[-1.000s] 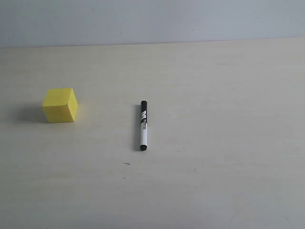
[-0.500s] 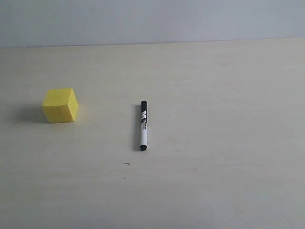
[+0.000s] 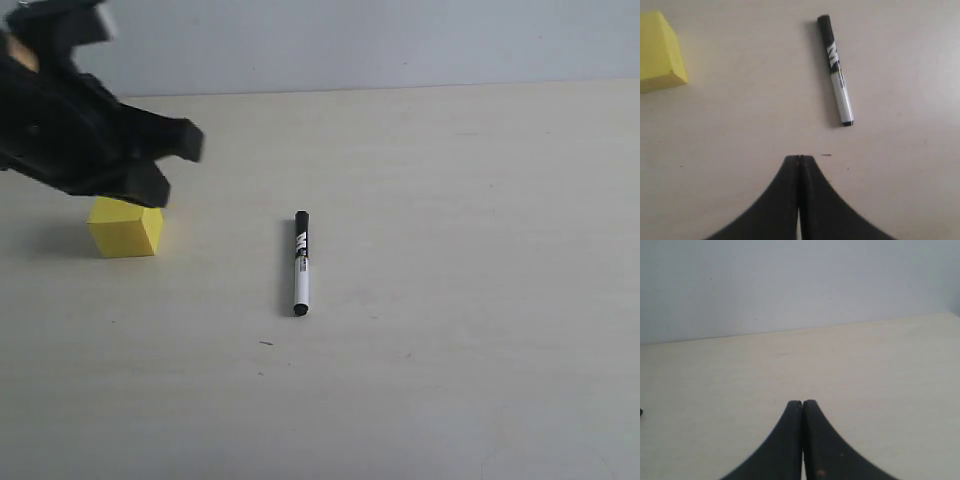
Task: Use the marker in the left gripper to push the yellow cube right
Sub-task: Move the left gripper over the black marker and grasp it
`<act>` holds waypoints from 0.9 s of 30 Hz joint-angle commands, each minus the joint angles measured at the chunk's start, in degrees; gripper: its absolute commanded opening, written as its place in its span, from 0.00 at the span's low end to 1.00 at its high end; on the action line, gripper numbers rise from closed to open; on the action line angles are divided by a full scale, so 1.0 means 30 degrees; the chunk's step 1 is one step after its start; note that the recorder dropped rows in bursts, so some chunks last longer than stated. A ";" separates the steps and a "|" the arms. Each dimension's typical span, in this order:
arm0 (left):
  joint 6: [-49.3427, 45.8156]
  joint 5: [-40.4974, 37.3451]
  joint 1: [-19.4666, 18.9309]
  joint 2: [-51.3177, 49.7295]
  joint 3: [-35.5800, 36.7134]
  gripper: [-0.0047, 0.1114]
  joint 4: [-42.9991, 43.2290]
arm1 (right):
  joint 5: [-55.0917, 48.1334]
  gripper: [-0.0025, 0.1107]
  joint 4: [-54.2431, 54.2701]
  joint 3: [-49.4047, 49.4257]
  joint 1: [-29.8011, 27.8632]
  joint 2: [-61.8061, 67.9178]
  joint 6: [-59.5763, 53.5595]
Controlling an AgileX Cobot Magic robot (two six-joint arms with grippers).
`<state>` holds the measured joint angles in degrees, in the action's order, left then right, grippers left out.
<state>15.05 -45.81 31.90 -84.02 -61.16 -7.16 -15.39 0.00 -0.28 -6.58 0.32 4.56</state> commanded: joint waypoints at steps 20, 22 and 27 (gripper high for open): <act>0.7862 -0.4980 0.5955 -1.2912 -1.0491 0.39 0.4951 | 0.0087 0.02 0.0000 0.0092 -0.0028 -0.0108 0.0000; 0.8284 -0.4854 0.5955 -1.3162 -1.0491 0.44 0.4992 | 0.0087 0.02 0.0000 0.0092 -0.0028 -0.0108 0.0000; 0.8504 -0.3887 0.5917 -1.3673 -1.0491 0.44 0.5265 | 0.0087 0.02 0.0000 0.0092 -0.0028 -0.0108 0.0000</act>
<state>39.43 -59.21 49.62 -124.57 -92.13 7.97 -15.39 0.00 -0.28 -6.58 0.32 4.56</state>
